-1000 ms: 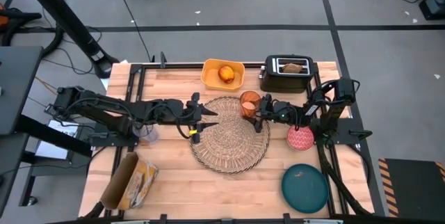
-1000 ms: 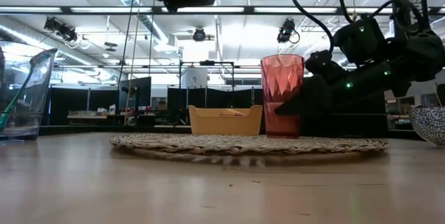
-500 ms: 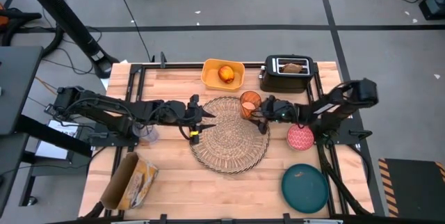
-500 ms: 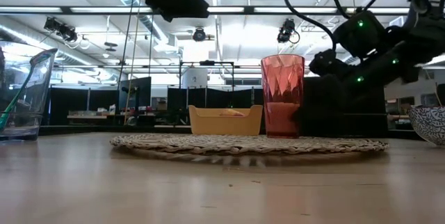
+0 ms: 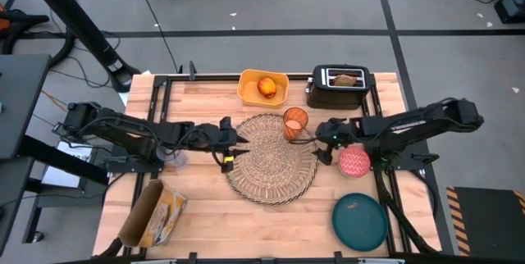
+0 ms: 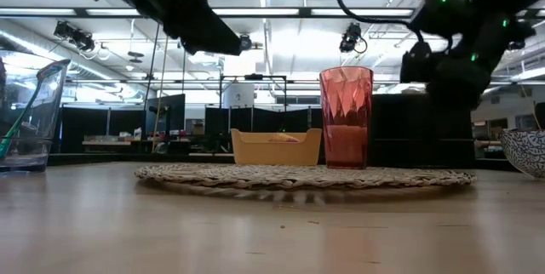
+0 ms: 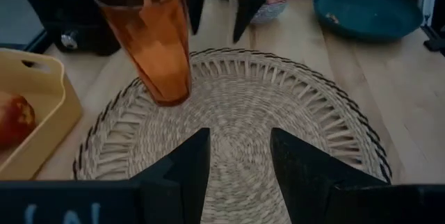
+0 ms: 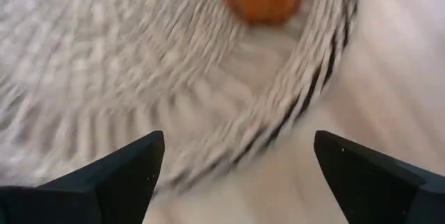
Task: Arrange a breakfast setting
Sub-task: Put the red bowl on the brown table mat
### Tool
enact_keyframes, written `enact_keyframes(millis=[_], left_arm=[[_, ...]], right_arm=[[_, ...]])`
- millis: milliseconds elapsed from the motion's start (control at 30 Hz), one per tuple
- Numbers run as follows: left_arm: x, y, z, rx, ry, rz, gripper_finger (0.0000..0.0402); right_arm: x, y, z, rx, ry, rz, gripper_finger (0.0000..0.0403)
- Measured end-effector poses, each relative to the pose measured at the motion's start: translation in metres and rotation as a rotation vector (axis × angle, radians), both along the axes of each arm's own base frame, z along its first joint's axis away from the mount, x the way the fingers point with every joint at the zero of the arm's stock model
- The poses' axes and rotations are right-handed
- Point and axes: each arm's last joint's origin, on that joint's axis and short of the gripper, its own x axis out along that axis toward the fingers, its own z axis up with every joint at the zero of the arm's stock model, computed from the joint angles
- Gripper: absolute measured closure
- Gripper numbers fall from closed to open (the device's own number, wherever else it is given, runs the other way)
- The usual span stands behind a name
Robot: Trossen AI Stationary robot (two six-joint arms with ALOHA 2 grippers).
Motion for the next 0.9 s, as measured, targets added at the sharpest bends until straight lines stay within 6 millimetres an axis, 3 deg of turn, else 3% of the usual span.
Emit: enact_keyframes(millis=[267, 433, 700, 900], left_arm=[[-0.005, 0.001, -0.013, -0.036, -0.062, 0.027, 0.0241], [-0.004, 0.001, -0.012, -0.046, -0.076, 0.031, 0.0241], [-0.004, -0.001, -0.011, -0.048, -0.092, 0.026, 0.0241], [-0.004, -0.009, -0.01, -0.051, -0.103, -0.007, 0.0242]], right_arm=[[-0.002, 0.027, 0.056, 0.216, 0.174, -0.069, 0.0043], [-0.001, 0.051, 0.076, 0.269, 0.277, -0.131, 0.0053], [-0.004, 0.077, 0.06, 0.26, 0.498, -0.34, 0.0057], [0.008, 0.086, 0.039, 0.196, 0.56, -0.383, 0.0057]])
